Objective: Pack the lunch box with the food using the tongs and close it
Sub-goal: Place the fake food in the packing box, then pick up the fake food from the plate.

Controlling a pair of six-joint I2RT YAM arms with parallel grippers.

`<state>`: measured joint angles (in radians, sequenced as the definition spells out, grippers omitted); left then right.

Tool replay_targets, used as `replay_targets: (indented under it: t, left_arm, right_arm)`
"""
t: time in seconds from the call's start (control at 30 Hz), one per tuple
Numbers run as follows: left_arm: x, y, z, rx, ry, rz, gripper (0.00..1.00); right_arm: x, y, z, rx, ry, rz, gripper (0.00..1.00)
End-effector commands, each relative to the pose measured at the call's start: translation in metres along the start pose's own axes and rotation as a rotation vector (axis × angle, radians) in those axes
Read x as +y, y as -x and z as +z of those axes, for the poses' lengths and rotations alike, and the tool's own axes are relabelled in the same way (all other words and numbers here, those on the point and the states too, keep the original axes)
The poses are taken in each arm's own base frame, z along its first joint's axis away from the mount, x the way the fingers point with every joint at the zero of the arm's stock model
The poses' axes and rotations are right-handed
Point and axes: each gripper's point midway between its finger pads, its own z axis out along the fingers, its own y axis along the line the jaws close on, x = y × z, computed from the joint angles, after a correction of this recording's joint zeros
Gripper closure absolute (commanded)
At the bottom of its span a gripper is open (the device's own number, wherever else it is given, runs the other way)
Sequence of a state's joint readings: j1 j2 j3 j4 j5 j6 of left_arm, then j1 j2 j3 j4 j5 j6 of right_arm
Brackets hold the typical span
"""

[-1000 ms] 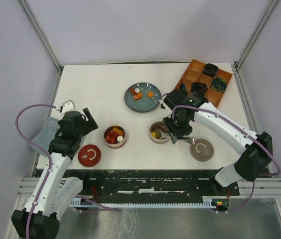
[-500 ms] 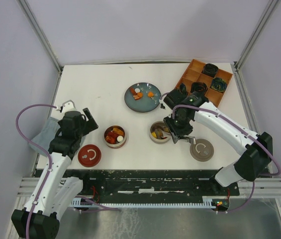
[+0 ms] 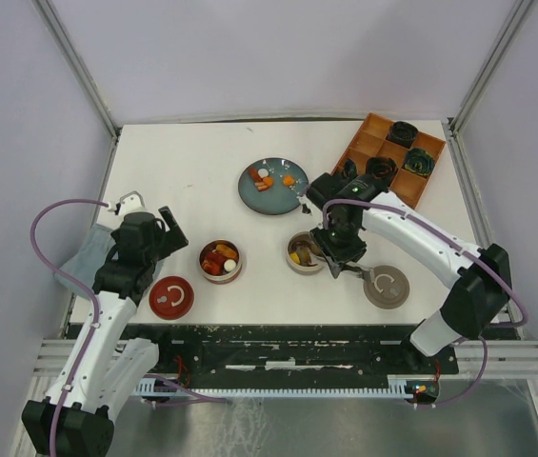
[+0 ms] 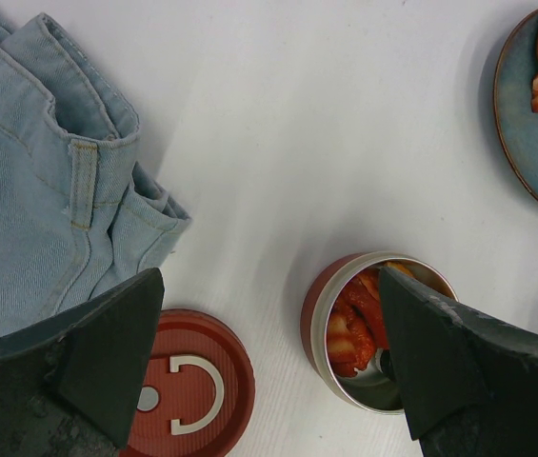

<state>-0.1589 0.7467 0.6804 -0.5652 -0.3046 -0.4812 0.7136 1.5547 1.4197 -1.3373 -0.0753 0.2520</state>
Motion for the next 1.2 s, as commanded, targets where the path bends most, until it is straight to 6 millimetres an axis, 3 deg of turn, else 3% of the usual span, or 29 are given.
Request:
replay_targets:
  t: [0.0,0.2,0.4,0.83,0.97,1.17]
  left_arm:
    - [-0.007,0.011,0.002,-0.041,-0.029,0.000,0.00]
    - [-0.006,0.012,0.002,-0.043,-0.026,-0.001,0.00]
    - [-0.006,0.011,0.002,-0.042,-0.024,-0.001,0.00]
    - [-0.006,0.012,0.002,-0.045,-0.023,-0.001,0.00]
    - [-0.006,0.012,0.001,-0.046,-0.023,-0.002,0.00]
    - [-0.006,0.012,0.001,-0.047,-0.022,-0.002,0.00]
  right_arm:
    - [0.019,0.005,-0.007,0.008,0.067,-0.078,0.53]
    - [0.033,0.022,-0.014,-0.072,0.057,-0.122,0.54]
    - [0.002,0.044,-0.042,-0.229,-0.127,-0.074,0.53]
    - [-0.031,0.079,-0.088,-0.516,-0.264,0.111,0.52]
    - [-0.039,0.086,-0.091,-0.557,-0.250,0.180,0.52]
    - [-0.023,0.100,-0.078,-0.553,-0.145,0.181,0.50]
